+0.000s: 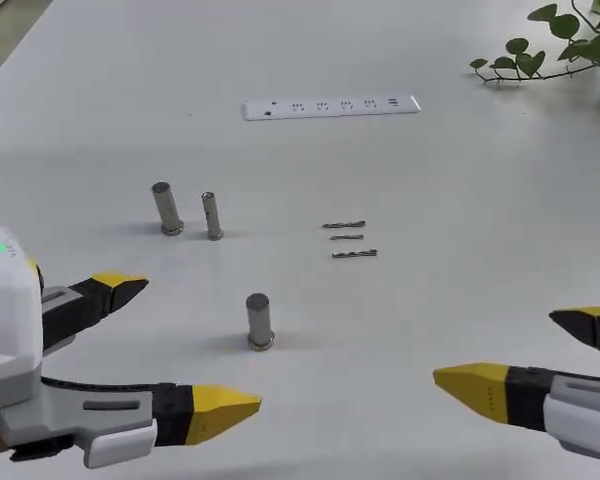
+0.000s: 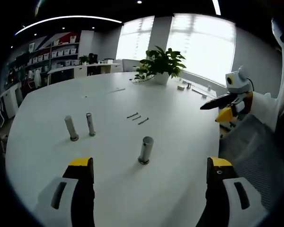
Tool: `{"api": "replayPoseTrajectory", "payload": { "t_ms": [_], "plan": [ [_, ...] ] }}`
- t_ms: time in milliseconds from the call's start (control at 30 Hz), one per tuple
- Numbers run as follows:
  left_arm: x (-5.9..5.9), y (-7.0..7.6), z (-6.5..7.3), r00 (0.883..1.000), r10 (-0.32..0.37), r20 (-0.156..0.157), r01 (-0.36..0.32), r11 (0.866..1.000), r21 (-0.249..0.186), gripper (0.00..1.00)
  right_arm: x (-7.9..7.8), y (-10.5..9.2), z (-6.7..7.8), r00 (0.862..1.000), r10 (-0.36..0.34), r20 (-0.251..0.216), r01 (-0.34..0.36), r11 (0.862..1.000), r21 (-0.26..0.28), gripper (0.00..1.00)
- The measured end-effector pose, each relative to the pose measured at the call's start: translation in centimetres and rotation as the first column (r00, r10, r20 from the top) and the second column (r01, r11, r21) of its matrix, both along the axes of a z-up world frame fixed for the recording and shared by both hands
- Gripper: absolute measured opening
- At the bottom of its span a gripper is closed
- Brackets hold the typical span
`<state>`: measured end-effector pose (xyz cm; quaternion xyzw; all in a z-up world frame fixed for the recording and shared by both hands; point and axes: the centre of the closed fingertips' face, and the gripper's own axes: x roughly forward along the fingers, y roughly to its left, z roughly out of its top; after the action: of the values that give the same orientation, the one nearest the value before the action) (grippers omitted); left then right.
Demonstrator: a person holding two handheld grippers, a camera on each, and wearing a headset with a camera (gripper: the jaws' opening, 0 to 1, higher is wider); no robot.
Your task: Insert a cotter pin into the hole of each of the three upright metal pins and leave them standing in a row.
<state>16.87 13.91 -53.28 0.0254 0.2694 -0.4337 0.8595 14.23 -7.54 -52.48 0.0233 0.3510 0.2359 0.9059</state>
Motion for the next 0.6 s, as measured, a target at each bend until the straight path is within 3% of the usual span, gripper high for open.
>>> {"api": "replayPoseTrajectory", "payload": {
  "t_ms": [200, 333, 600],
  "plan": [
    [-0.1, 0.4, -0.1, 0.999, 0.035, 0.001, -0.035, 0.999, -0.017, 0.99, 0.3, 0.4, 0.7, 0.999, -0.002, 0.035, 0.001, 0.999, 0.037, 0.92],
    [-0.4, 0.5, 0.0, 0.999, 0.043, -0.006, -0.043, 0.999, -0.032, 0.99, 0.5, 1.3, 1.5, 0.994, 0.052, 0.092, -0.054, 0.998, 0.019, 0.93],
    [-0.9, 0.9, 0.5, 0.998, 0.067, -0.011, -0.068, 0.996, -0.050, 0.99, 1.0, 2.4, 1.8, 0.990, 0.098, 0.104, -0.099, 0.995, 0.005, 0.94]
  ]
}}
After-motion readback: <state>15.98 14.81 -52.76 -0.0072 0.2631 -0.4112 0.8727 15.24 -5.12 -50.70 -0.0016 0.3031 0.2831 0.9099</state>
